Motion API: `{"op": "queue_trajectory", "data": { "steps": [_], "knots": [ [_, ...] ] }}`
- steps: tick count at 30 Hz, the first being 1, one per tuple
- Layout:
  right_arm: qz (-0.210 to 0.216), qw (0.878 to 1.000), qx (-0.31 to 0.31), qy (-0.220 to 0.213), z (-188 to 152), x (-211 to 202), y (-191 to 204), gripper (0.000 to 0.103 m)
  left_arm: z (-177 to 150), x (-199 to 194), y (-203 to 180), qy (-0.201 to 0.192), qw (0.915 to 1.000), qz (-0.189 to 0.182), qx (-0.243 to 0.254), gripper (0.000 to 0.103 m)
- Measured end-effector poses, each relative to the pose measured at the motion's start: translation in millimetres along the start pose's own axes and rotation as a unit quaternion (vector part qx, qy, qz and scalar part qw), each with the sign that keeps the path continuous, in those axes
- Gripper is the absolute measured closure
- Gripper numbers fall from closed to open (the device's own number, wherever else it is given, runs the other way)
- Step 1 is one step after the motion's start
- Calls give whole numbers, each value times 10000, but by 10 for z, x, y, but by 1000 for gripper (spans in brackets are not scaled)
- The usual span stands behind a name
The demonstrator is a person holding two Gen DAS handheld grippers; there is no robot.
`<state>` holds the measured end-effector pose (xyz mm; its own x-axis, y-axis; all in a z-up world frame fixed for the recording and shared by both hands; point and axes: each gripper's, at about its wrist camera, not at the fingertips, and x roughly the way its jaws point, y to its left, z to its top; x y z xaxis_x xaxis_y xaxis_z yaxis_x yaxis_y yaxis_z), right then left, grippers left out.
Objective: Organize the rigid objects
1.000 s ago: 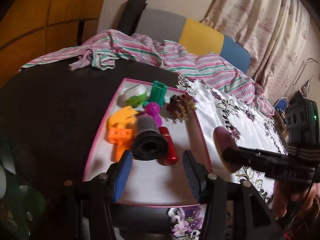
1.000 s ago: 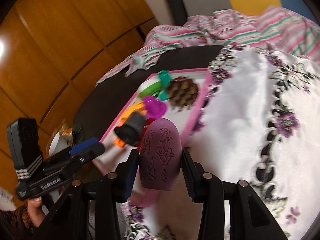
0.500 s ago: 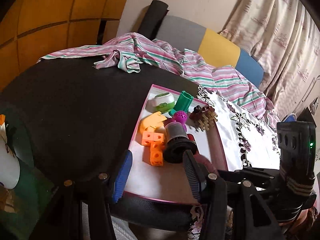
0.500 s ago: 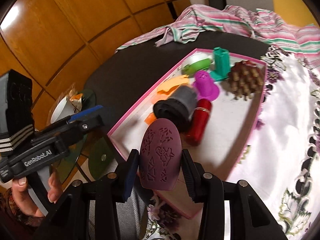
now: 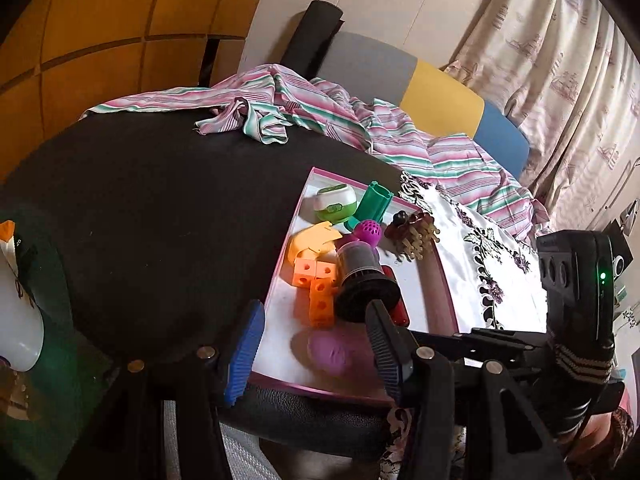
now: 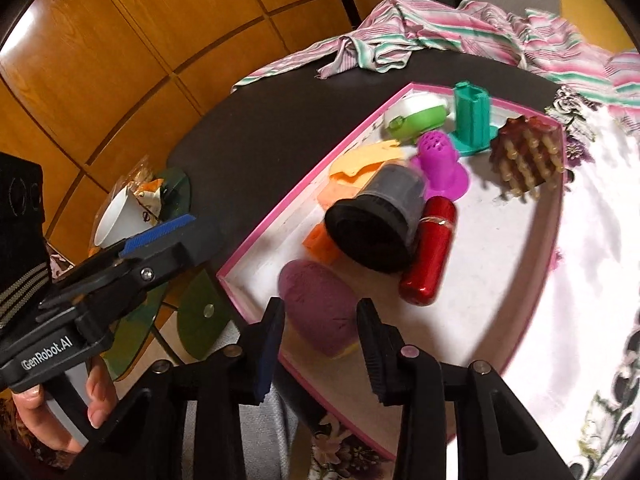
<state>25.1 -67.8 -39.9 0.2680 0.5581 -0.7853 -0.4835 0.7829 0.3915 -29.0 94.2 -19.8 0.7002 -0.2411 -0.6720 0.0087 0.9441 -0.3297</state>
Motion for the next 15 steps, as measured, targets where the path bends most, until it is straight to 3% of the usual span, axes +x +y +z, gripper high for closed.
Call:
{"op": "queue_trajectory", "data": {
  "steps": [4,9,15],
  "knots": [
    [-464,9988,137,31,-23,-68,-155,64,-7,-1,-9,-3,10000,-13,9,50],
    [-221,9971,714,-167,26,-166,-365,64,2,21,-6,8,9999,126,-58,50],
    [-474,9962,556,-469,277,-83,-228,64,2,10,-61,8,9991,413,96,50]
  ]
}}
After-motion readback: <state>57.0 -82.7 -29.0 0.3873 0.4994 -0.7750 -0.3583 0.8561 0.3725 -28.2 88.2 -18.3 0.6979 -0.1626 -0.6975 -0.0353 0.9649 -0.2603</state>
